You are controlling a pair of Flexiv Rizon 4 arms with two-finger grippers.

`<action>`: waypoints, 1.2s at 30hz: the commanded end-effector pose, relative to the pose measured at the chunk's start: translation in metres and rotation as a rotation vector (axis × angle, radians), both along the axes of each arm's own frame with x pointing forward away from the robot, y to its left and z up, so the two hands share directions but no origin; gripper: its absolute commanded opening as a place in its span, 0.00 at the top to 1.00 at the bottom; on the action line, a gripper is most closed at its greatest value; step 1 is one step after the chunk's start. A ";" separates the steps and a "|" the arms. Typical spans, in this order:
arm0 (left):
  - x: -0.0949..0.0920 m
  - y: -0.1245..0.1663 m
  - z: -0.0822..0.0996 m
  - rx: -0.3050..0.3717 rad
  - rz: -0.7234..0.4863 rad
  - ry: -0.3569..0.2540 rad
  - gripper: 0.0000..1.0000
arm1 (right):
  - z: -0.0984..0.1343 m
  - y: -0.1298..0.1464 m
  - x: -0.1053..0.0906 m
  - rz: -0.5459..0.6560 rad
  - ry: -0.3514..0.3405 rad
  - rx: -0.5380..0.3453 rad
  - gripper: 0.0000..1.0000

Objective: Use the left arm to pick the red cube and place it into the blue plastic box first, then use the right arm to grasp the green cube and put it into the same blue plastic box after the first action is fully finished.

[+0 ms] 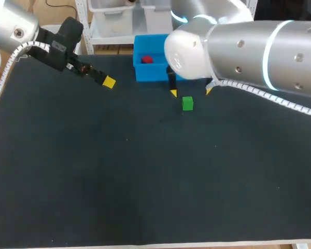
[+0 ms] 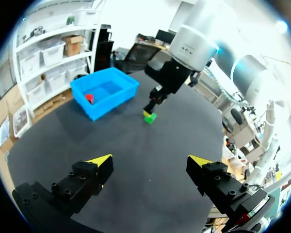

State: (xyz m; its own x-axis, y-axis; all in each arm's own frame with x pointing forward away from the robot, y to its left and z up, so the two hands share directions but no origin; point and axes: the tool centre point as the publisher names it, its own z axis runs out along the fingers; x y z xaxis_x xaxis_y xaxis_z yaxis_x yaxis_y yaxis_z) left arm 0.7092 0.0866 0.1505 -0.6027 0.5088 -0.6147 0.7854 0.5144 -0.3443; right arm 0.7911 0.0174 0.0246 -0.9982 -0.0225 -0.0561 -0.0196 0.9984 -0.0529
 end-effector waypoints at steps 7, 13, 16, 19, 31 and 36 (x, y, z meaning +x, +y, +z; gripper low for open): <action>0.000 0.001 -0.001 -0.005 -0.002 -0.004 0.00 | -0.017 0.005 -0.002 -0.015 0.012 0.001 0.00; 0.000 0.001 -0.001 -0.005 -0.002 -0.004 0.00 | -0.024 0.006 -0.008 -0.022 0.019 0.003 0.00; 0.000 0.001 -0.001 -0.005 -0.002 -0.004 0.00 | -0.028 0.006 -0.010 -0.022 0.022 0.002 0.00; 0.000 0.001 -0.001 -0.005 -0.002 -0.004 0.00 | -0.032 0.005 -0.013 -0.024 0.026 0.004 0.00; 0.000 0.001 -0.001 -0.005 -0.002 -0.004 0.00 | -0.044 0.004 -0.016 -0.025 0.038 0.016 0.00; 0.000 0.001 -0.001 -0.005 -0.002 -0.004 0.00 | -0.044 0.005 -0.014 -0.011 0.037 0.016 0.60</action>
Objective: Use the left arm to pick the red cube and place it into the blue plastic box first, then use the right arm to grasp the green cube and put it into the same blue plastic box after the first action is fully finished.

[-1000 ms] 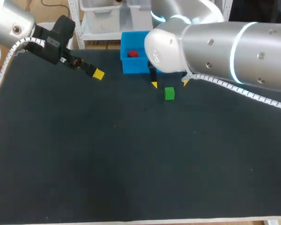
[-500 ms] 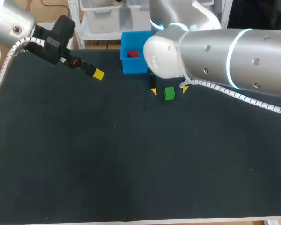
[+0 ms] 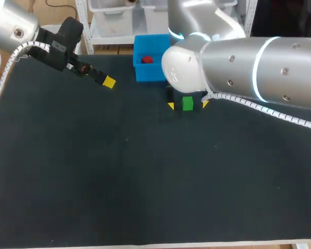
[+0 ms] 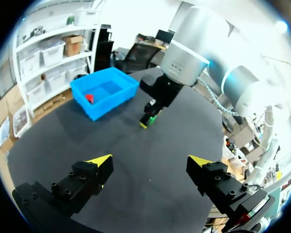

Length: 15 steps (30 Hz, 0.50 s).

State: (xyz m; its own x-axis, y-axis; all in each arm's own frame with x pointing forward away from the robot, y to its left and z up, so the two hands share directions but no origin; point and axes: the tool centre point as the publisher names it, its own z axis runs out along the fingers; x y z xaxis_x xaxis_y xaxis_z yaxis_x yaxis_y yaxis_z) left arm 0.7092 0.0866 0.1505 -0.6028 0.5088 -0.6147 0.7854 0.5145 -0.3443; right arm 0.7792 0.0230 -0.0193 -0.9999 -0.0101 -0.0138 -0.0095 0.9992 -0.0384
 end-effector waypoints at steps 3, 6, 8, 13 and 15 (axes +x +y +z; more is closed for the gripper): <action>0.000 0.001 -0.001 -0.005 -0.002 -0.004 0.00 | 0.000 -0.001 -0.002 0.003 -0.005 0.003 1.00; 0.000 0.001 -0.001 -0.005 -0.002 -0.004 0.00 | 0.000 -0.001 -0.003 0.007 -0.002 -0.002 1.00; 0.000 0.001 -0.001 -0.005 -0.002 -0.004 0.00 | 0.000 -0.002 -0.003 0.009 0.000 -0.005 1.00; 0.000 0.001 -0.001 -0.005 -0.002 -0.004 0.00 | 0.003 -0.004 -0.003 0.013 -0.001 -0.014 1.00; 0.000 0.001 -0.001 -0.005 -0.002 -0.004 0.00 | 0.004 -0.006 -0.004 0.015 0.001 -0.021 1.00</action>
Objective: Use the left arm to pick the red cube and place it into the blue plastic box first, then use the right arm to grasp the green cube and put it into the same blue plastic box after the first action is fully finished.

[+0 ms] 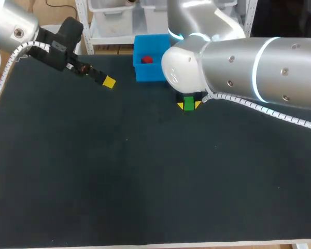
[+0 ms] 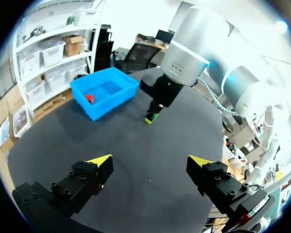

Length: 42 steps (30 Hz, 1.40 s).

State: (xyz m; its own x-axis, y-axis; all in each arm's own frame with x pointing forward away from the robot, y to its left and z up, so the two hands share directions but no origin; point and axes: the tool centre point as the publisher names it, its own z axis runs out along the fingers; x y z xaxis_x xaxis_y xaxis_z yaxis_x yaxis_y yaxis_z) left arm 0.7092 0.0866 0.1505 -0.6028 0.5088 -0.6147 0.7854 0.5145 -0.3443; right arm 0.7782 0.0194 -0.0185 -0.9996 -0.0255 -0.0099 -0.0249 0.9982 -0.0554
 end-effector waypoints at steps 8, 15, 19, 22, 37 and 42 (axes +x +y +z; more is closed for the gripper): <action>0.000 0.001 -0.001 -0.005 -0.002 -0.004 0.00 | 0.026 -0.012 0.004 -0.008 -0.025 -0.007 1.00; 0.000 0.001 -0.001 -0.005 -0.002 -0.004 0.00 | 0.061 -0.017 0.022 0.001 -0.043 0.015 1.00; 0.000 0.001 -0.001 -0.005 -0.002 -0.004 0.00 | 0.075 -0.018 0.030 0.012 -0.026 0.001 1.00; 0.000 0.001 -0.001 -0.005 -0.002 -0.004 0.00 | 0.083 -0.017 0.035 0.022 -0.036 0.008 1.00; 0.000 0.001 -0.001 -0.005 -0.002 -0.004 0.00 | 0.119 -0.012 0.070 0.072 -0.114 0.072 1.00; 0.000 0.001 -0.001 -0.005 -0.002 -0.004 0.00 | 0.129 -0.013 0.086 0.090 -0.155 0.099 1.00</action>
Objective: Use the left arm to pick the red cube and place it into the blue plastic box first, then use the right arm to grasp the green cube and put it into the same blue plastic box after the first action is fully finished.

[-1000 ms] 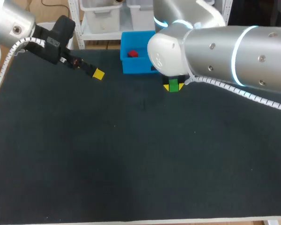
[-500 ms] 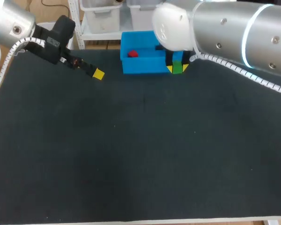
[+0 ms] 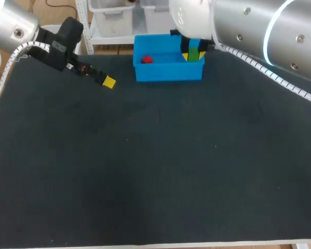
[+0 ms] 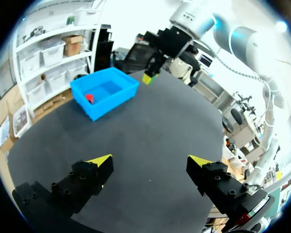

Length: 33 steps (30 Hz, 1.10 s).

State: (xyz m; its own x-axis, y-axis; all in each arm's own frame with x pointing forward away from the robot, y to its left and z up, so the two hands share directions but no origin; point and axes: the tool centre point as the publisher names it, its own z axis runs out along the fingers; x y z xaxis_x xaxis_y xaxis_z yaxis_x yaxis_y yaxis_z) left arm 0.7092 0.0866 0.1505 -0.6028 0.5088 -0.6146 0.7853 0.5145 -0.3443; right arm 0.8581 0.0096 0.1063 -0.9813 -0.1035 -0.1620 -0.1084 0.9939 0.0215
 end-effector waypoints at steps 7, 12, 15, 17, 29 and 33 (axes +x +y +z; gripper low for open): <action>0.000 0.001 -0.001 -0.005 -0.002 -0.004 0.00 | 0.016 -0.001 0.027 0.048 -0.043 0.035 1.00; 0.000 0.001 -0.001 -0.005 -0.002 -0.004 0.00 | 0.024 0.002 0.044 0.086 -0.069 0.088 1.00; 0.000 0.001 -0.001 -0.005 -0.002 -0.004 0.00 | 0.028 0.003 0.054 0.108 -0.085 0.128 1.00; 0.000 0.001 -0.001 -0.005 -0.002 -0.004 0.00 | 0.029 0.003 0.059 0.121 -0.095 0.151 1.00; 0.000 0.001 -0.001 -0.005 -0.002 -0.004 0.00 | 0.027 0.011 0.084 0.216 -0.119 0.280 1.00; 0.000 0.001 -0.001 -0.005 -0.002 -0.004 0.00 | 0.025 0.013 0.092 0.233 -0.117 0.289 1.00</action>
State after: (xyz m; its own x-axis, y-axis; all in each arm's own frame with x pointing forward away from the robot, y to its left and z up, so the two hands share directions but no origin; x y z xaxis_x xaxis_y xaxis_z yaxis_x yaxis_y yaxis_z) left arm 0.7092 0.0866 0.1505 -0.6028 0.5088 -0.6146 0.7853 0.5146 -0.3442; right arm 0.9255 0.0176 0.1313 -0.8953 -0.2317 -0.3804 -0.3426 0.9041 0.2555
